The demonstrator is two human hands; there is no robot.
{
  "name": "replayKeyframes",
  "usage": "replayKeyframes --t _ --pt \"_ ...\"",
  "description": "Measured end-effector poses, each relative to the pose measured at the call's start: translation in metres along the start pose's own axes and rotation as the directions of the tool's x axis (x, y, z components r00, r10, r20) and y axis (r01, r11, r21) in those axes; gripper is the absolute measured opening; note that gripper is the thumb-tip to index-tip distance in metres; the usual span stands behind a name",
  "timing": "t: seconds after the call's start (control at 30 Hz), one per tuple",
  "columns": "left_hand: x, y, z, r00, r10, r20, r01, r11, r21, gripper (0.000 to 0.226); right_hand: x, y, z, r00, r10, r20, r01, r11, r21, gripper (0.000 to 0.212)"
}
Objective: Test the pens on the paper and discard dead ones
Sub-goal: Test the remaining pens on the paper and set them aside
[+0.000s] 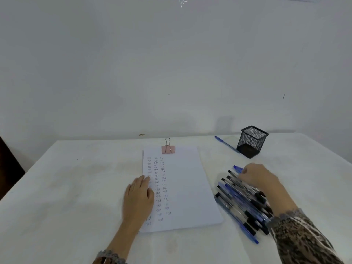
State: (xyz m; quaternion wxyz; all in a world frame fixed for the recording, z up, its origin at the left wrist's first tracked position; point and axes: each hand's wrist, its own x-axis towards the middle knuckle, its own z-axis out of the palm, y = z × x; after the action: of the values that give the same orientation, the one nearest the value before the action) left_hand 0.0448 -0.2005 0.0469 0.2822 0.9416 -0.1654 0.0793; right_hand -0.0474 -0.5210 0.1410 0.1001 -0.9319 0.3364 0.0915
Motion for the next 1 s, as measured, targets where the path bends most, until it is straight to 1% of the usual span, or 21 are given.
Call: replayKeyframes --t 0.07,0.13,0.23,0.27,0.33,0.37,0.4,0.5,0.57,0.6,0.67,0.7,0.73,0.77,0.8,0.83,0.87,0.9,0.93,0.97,1.0 --pt "0.000 -0.001 0.001 1.000 0.009 -0.023 -0.009 1.000 0.010 0.067 0.022 -0.006 -0.017 1.000 0.005 -0.016 -0.004 0.999 0.043 0.023" --pt "0.000 -0.001 0.002 0.999 0.021 -0.031 -0.020 1.000 0.020 0.077 0.049 -0.018 -0.029 0.995 -0.021 -0.096 0.029 0.996 0.088 0.020" --pt "0.001 -0.002 0.003 0.999 0.012 -0.032 -0.011 0.999 0.044 0.075 0.090 -0.037 -0.028 0.964 -0.128 -0.232 0.138 0.990 0.030 0.027" --pt "0.001 -0.003 0.004 0.999 0.011 -0.040 -0.008 0.999 0.051 0.071 0.100 -0.042 -0.025 0.958 -0.175 -0.228 0.182 0.983 0.010 0.028" --pt "0.003 -0.005 0.005 0.999 0.010 -0.043 -0.007 0.997 0.075 0.060 0.124 -0.047 -0.015 0.961 -0.240 -0.138 0.248 0.967 0.048 0.038" --pt "0.004 -0.006 0.006 0.999 0.005 -0.033 -0.002 0.996 0.087 0.056 0.136 -0.047 -0.007 0.964 -0.248 -0.099 0.256 0.964 0.071 0.049" --pt "0.004 -0.006 0.005 1.000 -0.007 -0.013 0.008 0.996 0.092 0.052 0.145 -0.048 -0.001 0.968 -0.236 -0.085 0.241 0.969 0.055 0.054" --pt "0.005 -0.007 0.006 1.000 -0.027 0.013 0.025 0.993 0.114 0.050 0.162 -0.047 0.014 0.970 -0.177 -0.164 0.164 0.982 -0.094 0.037" --pt "0.005 -0.007 0.007 1.000 -0.025 0.014 0.023 0.993 0.113 0.057 0.161 -0.047 0.017 0.953 -0.177 -0.244 0.127 0.970 -0.207 0.027" --pt "0.005 -0.005 0.006 1.000 -0.022 0.003 0.021 0.995 0.094 0.064 0.157 -0.049 0.017 0.931 -0.203 -0.304 0.134 0.963 -0.234 0.024" --pt "0.005 -0.003 0.005 1.000 -0.012 -0.007 0.012 0.998 0.069 0.079 0.155 -0.053 0.020 0.848 -0.296 -0.440 0.182 0.942 -0.283 0.016" --pt "0.004 -0.002 0.005 1.000 -0.012 -0.006 0.012 0.998 0.064 0.084 0.156 -0.054 0.021 0.826 -0.314 -0.468 0.188 0.936 -0.297 0.015" --pt "0.004 -0.001 0.003 1.000 -0.011 -0.006 0.012 0.998 0.057 0.086 0.152 -0.057 0.021 0.863 -0.287 -0.416 0.182 0.945 -0.273 0.016" --pt "0.004 0.000 0.001 1.000 -0.012 -0.010 0.013 0.999 0.044 0.086 0.150 -0.059 0.020 0.915 -0.236 -0.328 0.165 0.959 -0.229 0.020" --pt "0.004 0.001 0.000 1.000 -0.015 -0.019 0.015 1.000 0.026 0.082 0.145 -0.061 0.016 0.945 -0.209 -0.253 0.175 0.973 -0.151 0.023" --pt "0.003 0.002 0.000 0.999 -0.019 -0.028 0.019 1.000 0.012 0.076 0.143 -0.064 0.012 0.948 -0.212 -0.236 0.210 0.977 -0.033 0.023" --pt "0.003 0.002 0.000 0.999 -0.024 -0.034 0.024 1.000 -0.001 0.071 0.136 -0.069 0.004 0.943 -0.222 -0.249 0.259 0.958 0.127 0.021" --pt "0.002 0.002 0.000 0.999 -0.024 -0.039 0.024 1.000 -0.010 0.070 0.125 -0.077 -0.003 0.938 -0.226 -0.263 0.308 0.892 0.331 0.019" --pt "0.002 0.001 0.000 0.999 -0.019 -0.041 0.019 1.000 -0.013 0.074 0.110 -0.084 -0.013 0.942 -0.230 -0.245 0.332 0.753 0.568 0.016" --pt "0.002 0.001 0.001 0.999 -0.013 -0.034 0.012 1.000 -0.011 0.078 0.092 -0.093 -0.020 0.948 -0.263 -0.178 0.297 0.533 0.793 0.017" --pt "0.001 0.000 0.001 1.000 -0.011 -0.020 0.011 1.000 -0.006 0.079 0.074 -0.100 -0.026 0.937 -0.334 -0.103 0.201 0.275 0.940 0.024"
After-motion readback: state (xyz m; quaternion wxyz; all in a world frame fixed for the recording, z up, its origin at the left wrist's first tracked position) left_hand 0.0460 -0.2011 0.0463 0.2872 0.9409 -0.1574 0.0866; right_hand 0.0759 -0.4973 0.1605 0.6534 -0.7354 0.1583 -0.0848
